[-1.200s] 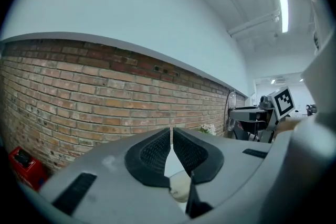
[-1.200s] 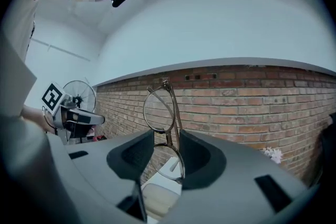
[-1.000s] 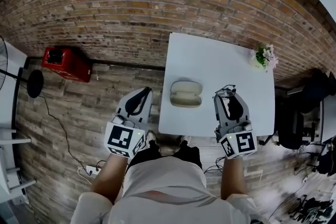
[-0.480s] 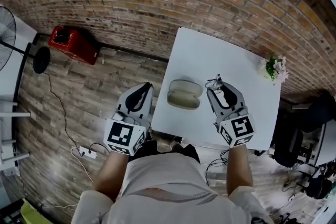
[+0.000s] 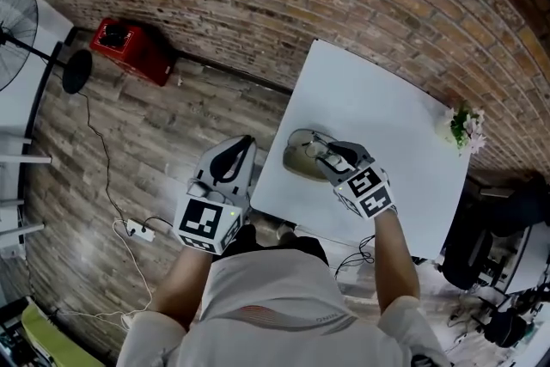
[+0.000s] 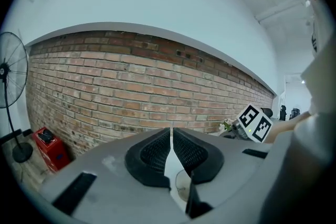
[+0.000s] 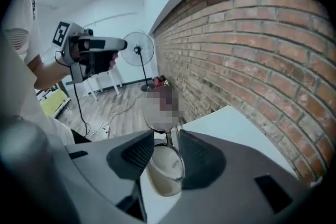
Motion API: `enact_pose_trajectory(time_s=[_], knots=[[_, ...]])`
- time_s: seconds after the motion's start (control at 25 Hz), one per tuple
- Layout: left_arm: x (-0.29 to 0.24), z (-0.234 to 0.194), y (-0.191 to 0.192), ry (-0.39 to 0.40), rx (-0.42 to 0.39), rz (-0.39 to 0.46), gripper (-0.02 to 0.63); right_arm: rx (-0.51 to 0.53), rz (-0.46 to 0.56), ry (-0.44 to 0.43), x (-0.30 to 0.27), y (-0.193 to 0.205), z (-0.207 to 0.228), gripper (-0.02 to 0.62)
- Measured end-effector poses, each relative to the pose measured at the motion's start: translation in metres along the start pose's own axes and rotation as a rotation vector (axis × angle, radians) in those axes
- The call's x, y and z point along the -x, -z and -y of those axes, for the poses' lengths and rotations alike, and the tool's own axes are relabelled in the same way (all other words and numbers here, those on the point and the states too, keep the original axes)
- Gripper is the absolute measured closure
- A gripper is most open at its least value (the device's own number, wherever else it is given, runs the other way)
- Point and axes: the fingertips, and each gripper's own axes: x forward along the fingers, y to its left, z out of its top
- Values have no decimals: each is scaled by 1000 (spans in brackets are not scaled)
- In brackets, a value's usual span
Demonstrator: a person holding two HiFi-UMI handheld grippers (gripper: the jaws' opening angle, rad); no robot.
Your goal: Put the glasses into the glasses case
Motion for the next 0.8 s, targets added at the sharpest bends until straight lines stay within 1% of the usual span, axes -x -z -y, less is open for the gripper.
enact_pose_trajectory(time_s=[0.12, 0.24, 0.52, 0.68, 0.8], knots=[[-1, -2, 1, -1, 3, 1, 578, 23, -113, -79, -26, 19, -9, 393], [-3, -4, 5, 2, 3, -8, 578, 41, -197, -125, -48, 37, -13, 393], [-3, -10, 14, 3, 16, -31, 578, 54, -363, -197, -81, 75, -15, 393], [-5, -13, 14, 7, 13, -35, 578, 52, -465, -222, -93, 95, -16, 393], [-7, -15, 15, 12, 11, -37, 578, 55, -507, -259, -101, 103, -22, 393]])
